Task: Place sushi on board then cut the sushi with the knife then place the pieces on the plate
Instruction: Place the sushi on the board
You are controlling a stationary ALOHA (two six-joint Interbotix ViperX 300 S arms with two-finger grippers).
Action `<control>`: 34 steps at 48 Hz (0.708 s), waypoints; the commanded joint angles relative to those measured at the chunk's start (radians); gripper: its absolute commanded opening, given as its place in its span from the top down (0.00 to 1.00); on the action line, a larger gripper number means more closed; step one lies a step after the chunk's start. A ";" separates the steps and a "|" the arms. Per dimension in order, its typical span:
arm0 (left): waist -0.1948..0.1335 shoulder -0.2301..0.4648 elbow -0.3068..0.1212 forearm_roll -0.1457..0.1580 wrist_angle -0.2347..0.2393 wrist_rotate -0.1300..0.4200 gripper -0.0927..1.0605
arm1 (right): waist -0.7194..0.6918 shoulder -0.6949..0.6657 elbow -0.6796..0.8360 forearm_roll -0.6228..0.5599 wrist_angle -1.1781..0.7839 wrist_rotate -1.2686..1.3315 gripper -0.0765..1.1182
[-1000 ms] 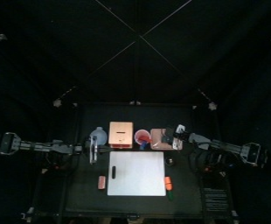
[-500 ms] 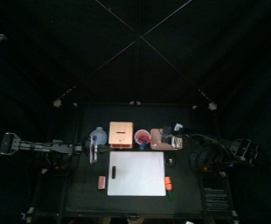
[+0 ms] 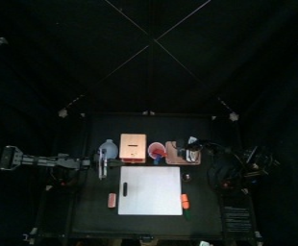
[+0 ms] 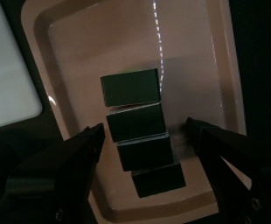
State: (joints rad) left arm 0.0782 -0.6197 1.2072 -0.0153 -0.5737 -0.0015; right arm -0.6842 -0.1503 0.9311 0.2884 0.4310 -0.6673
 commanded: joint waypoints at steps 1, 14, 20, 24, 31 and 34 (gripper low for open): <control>0.003 0.000 -0.012 -0.002 -0.008 -0.002 0.94 | -0.005 0.003 -0.017 0.000 -0.014 -0.003 0.12; 0.003 0.000 -0.005 -0.015 -0.008 -0.002 0.94 | -0.005 0.002 -0.015 0.017 -0.003 0.023 0.40; 0.003 0.002 0.002 -0.035 -0.008 -0.002 0.94 | 0.000 -0.037 -0.023 0.074 0.034 0.028 0.43; 0.003 0.000 0.008 -0.051 -0.006 -0.002 0.94 | 0.002 -0.080 -0.026 0.133 0.049 0.049 0.43; 0.002 0.002 0.009 -0.066 -0.006 0.000 0.94 | 0.021 -0.149 -0.023 0.166 0.057 0.149 0.43; 0.002 0.000 0.009 -0.067 -0.006 0.000 0.94 | 0.049 -0.183 -0.023 0.155 0.063 0.224 0.43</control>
State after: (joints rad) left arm 0.0782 -0.6197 1.2287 -0.0798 -0.5737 -0.0015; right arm -0.6581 -0.2761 0.9265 0.4449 0.4924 -0.4817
